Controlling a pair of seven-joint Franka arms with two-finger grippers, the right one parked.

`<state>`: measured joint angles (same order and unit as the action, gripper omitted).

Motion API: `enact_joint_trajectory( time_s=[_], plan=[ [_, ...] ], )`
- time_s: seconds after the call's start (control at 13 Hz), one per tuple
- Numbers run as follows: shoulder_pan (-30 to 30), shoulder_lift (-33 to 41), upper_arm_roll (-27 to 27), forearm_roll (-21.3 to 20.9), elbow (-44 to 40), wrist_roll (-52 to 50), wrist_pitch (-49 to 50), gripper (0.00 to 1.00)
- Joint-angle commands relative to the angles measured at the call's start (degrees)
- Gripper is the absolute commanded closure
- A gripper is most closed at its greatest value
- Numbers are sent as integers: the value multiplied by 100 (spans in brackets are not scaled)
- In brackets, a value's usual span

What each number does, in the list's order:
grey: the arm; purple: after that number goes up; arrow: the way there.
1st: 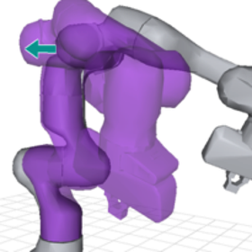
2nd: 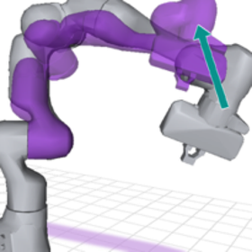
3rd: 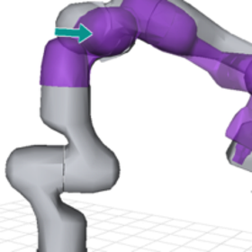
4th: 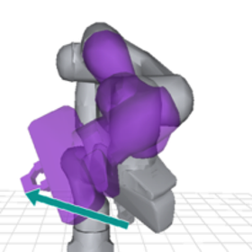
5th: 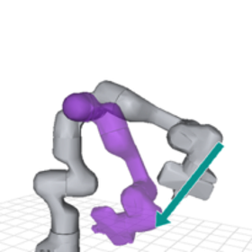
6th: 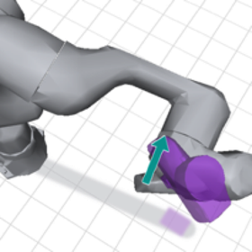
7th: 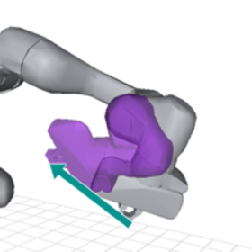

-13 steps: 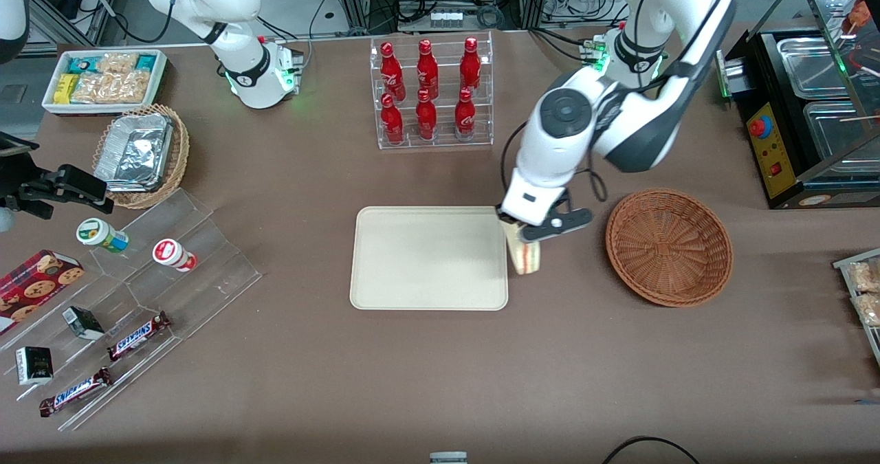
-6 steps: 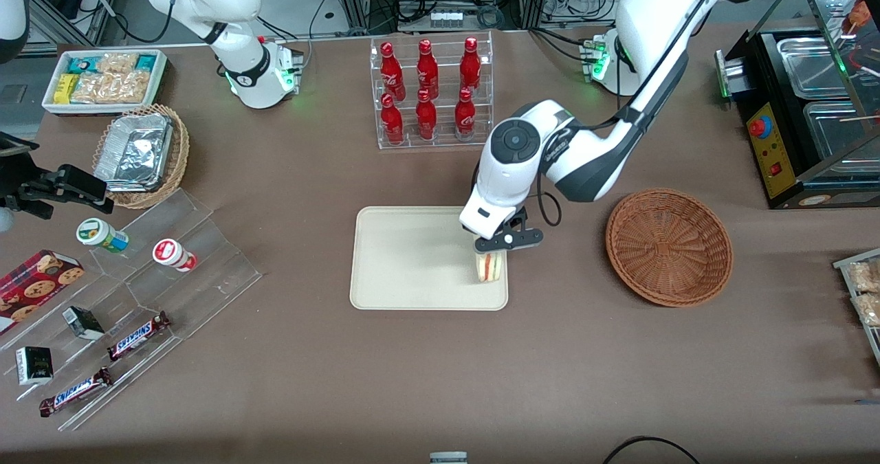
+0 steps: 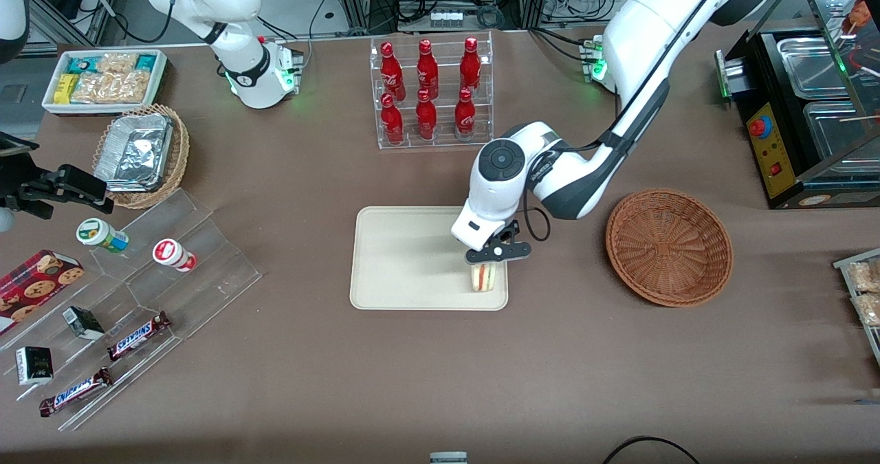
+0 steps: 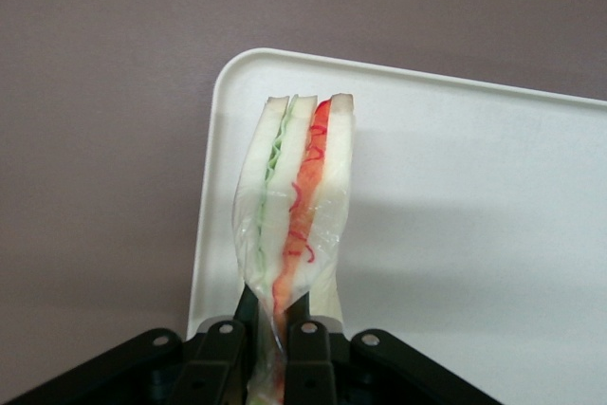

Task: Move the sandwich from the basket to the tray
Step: 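Lower the sandwich onto the tray and open the left gripper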

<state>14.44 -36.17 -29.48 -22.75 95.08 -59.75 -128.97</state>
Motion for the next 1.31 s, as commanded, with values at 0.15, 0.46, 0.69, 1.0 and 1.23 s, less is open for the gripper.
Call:
enact_joint_trajectory(
  time_s=[0.15,0.46,0.69,1.0,1.23],
  plan=[
    [648,-171,583,-134,-165,-204,-93,97],
    [683,-268,584,-160,-174,-195,-93,82],
    [718,-321,584,-212,-191,-177,-93,2],
    [692,-225,584,-213,-332,-203,-58,0],
    [578,214,575,-186,-358,-492,292,0]
  ],
)
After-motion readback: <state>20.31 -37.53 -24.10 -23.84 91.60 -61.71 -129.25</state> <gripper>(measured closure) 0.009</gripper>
